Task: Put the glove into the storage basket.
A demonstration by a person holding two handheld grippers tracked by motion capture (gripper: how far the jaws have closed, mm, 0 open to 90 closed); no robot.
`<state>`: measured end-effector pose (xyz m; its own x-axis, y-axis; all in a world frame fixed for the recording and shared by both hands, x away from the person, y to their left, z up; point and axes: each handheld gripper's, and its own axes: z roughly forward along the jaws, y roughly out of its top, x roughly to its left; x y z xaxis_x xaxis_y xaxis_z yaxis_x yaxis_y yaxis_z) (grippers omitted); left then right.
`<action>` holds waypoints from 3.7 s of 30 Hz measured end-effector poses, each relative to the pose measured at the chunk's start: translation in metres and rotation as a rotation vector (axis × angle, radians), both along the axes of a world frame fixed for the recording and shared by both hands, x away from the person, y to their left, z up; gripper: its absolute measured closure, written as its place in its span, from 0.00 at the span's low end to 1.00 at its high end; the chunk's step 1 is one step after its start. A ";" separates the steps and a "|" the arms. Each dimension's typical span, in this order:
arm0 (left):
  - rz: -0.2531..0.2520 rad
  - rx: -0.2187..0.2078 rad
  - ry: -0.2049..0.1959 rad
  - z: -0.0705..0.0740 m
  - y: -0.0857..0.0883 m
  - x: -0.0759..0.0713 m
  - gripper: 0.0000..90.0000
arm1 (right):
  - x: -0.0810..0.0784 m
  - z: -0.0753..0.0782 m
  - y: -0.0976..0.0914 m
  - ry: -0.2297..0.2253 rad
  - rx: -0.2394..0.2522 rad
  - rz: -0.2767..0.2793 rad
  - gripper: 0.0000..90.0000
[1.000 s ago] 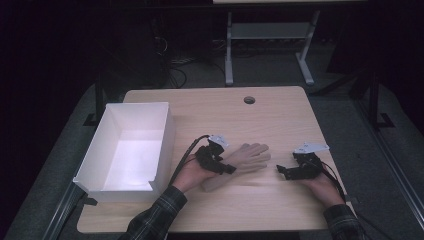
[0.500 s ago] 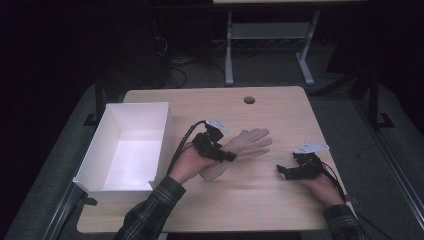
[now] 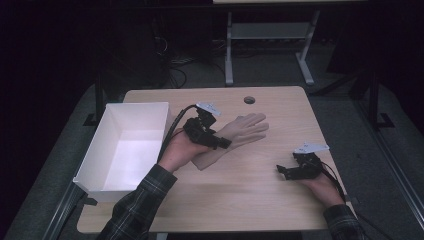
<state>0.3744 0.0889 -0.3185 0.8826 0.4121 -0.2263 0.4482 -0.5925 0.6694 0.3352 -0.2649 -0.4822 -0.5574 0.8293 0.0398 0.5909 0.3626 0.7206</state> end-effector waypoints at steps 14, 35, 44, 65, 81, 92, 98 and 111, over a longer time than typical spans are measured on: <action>0.063 -0.013 -0.046 0.029 0.041 0.002 0.80 | 0.000 0.000 0.000 -0.003 -0.003 0.002 0.16; 0.233 -0.038 -0.081 0.047 0.132 -0.004 0.80 | 0.000 0.000 0.000 -0.003 -0.002 0.002 0.16; 0.308 -0.040 -0.095 0.046 0.169 -0.010 0.80 | 0.000 0.000 0.000 -0.003 -0.002 0.002 0.16; 0.495 0.015 -0.076 0.003 0.239 -0.022 0.79 | 0.000 0.000 0.000 -0.004 -0.003 -0.002 0.16; 0.558 0.071 -0.043 -0.053 0.241 -0.017 0.79 | 0.000 0.000 0.000 -0.004 -0.003 -0.002 0.16; 0.558 0.114 -0.018 -0.087 0.235 -0.012 0.79 | 0.000 0.000 0.000 -0.004 -0.003 -0.002 0.16; 0.556 0.135 -0.016 -0.092 0.233 -0.010 0.79 | 0.000 0.000 0.000 -0.004 -0.003 -0.002 0.16; 0.551 0.199 0.094 -0.110 0.229 0.000 0.56 | 0.000 0.000 0.000 -0.008 -0.004 0.000 0.16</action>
<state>0.3743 0.3179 -0.4281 0.5066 0.8464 -0.1642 0.7772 -0.3660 0.5118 0.3355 -0.2649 -0.4826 -0.5573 0.8297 0.0317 0.5853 0.3655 0.7238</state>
